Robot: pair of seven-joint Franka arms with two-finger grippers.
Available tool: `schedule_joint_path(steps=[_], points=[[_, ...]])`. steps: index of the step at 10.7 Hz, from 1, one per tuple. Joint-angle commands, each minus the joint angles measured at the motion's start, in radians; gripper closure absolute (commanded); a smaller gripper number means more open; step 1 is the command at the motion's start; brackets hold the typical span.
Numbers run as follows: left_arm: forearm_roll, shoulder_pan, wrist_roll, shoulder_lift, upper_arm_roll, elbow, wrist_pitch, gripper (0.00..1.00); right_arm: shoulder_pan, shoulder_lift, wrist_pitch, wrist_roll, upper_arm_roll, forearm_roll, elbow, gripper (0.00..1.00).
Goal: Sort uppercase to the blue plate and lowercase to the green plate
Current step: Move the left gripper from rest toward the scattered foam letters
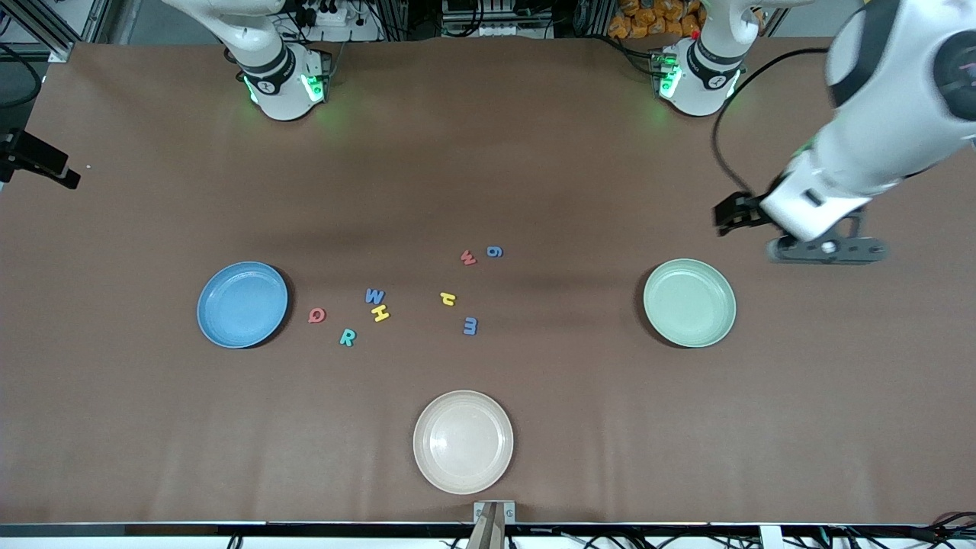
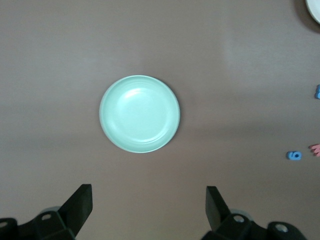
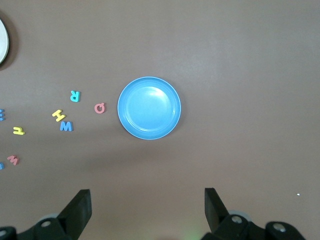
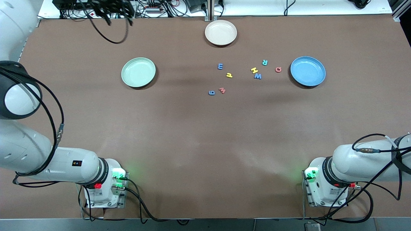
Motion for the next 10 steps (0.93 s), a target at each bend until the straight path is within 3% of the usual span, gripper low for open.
schedule_joint_path(steps=[1,3,7,10], points=[[-0.006,-0.006,-0.105,-0.013,-0.059,-0.1,0.099,0.0,-0.018,0.014,-0.007,-0.001,0.011,-0.001,0.027,0.0],[0.004,-0.042,-0.222,0.042,-0.096,-0.129,0.176,0.0,-0.018,0.016,-0.007,-0.001,0.011,0.0,0.027,0.0],[0.127,-0.21,-0.558,0.177,-0.098,-0.12,0.269,0.0,-0.009,0.031,-0.006,-0.002,0.013,0.007,0.027,0.0],[0.221,-0.307,-0.837,0.334,-0.098,-0.07,0.345,0.0,0.043,0.106,-0.004,0.013,0.017,0.002,0.027,0.0]])
